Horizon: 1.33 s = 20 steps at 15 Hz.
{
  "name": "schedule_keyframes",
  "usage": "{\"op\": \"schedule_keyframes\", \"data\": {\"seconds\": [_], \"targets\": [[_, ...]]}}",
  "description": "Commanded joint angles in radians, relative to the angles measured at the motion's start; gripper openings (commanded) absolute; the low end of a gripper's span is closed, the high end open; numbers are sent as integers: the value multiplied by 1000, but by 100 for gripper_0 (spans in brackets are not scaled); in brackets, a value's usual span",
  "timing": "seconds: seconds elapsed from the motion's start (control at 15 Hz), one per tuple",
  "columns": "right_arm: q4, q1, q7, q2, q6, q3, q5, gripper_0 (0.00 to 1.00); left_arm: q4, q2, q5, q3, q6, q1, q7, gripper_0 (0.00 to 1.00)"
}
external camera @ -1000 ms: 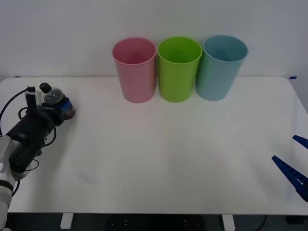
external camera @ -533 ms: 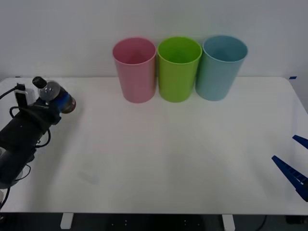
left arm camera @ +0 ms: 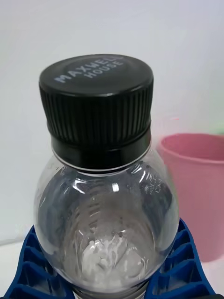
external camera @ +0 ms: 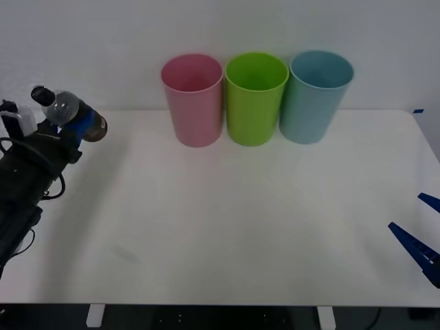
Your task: Grasp the object on the table and drop it into the matching bin: aluminum can to the light blue bin, PET bottle to the pink bin.
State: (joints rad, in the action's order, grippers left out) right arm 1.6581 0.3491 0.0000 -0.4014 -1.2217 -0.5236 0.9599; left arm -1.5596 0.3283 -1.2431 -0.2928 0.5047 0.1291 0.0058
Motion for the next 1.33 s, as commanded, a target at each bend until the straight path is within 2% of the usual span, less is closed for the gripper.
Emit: {"op": "schedule_keyframes", "data": {"seconds": [0.07,0.27,0.67,1.0,1.33], "targets": [[0,0,0,0,0,0,0,100,-89,0,-64,3,-2,4,148,0],[0,0,0,0,0,0,0,100,-126,3,-121,20,-2,49,278,0],[0,0,0,0,0,0,0,100,-111,20,-295,50,38,195,525,0],[0,0,0,0,0,0,0,100,27,20,-394,58,100,365,546,0],[0,0,0,0,0,0,0,100,217,20,-538,73,196,564,553,0]]}}
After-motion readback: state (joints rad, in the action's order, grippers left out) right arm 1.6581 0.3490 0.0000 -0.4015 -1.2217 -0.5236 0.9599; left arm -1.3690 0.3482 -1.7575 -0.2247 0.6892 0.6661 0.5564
